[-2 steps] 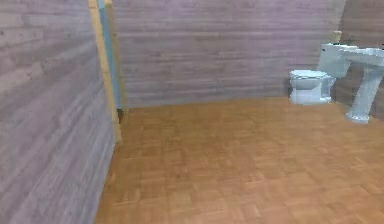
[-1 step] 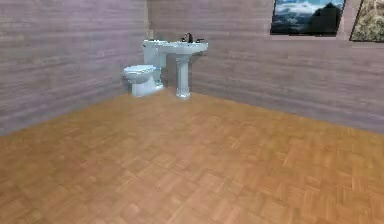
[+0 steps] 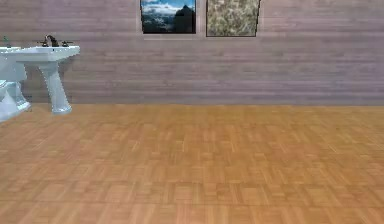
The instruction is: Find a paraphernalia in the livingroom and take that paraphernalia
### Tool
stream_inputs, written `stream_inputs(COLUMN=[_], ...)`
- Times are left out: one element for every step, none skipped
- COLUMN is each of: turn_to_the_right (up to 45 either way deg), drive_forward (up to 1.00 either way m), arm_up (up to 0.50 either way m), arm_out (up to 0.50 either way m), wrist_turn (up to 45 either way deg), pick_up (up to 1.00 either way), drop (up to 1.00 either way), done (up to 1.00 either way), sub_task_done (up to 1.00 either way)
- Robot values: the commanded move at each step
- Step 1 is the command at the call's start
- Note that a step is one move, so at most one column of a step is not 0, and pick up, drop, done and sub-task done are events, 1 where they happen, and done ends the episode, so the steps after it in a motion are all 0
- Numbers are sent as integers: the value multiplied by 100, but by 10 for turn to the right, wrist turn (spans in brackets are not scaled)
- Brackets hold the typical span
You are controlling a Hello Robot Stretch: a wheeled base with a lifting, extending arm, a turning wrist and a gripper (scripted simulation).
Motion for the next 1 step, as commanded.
stream_inputs(turn_to_the_right=[0], drive_forward=[80], arm_up=[0], arm_out=[0], wrist_turn=[0], pick_up=[0], drop=[0], done=[0], sub_task_done=[0])
